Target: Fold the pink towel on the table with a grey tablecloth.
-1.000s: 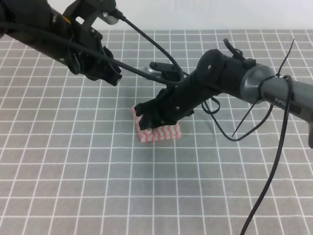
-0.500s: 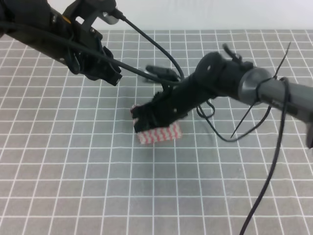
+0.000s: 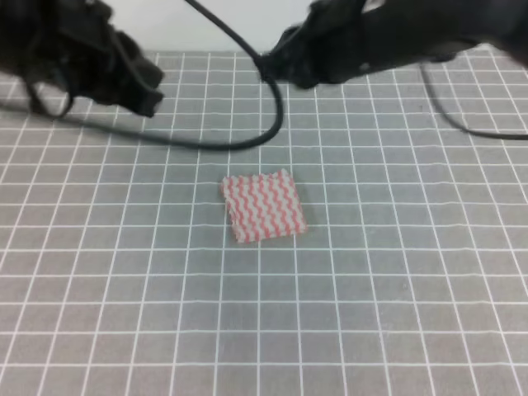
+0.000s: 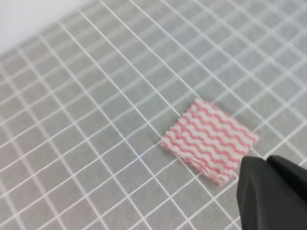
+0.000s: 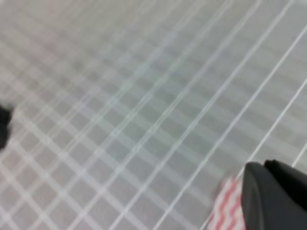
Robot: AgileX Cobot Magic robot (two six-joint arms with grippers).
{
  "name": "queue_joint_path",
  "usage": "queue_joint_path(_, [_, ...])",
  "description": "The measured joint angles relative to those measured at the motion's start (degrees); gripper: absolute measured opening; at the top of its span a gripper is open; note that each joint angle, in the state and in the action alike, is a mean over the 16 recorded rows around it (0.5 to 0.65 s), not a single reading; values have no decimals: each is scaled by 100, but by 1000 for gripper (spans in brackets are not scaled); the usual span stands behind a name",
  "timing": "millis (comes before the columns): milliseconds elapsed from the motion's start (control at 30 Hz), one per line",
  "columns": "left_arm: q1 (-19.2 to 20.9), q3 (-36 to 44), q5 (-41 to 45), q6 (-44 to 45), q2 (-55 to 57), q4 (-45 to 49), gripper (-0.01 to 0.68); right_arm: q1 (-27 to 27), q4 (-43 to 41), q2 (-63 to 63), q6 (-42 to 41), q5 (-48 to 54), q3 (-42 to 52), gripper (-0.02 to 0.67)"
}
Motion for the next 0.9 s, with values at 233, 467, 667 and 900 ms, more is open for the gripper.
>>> queue_joint_path(233, [0, 1344, -528, -991, -1924, 486, -3, 0, -147, -1776, 41, -1555, 1700, -16])
queue_joint_path(467, [0, 2882, -917, -2034, -4038, 1100, -3, 0, -131, -3339, 30, -2860, 3483, -17])
queue_joint_path(667, [0, 3886, -953, -2618, -5451, 1416, -3, -1, -129, -4294, 31, -3365, 4488, -17])
queue_joint_path(900, [0, 4524, -647, -2897, -6290, 1512, -2, -1, -130, -4943, 31, -3370, 4978, -16])
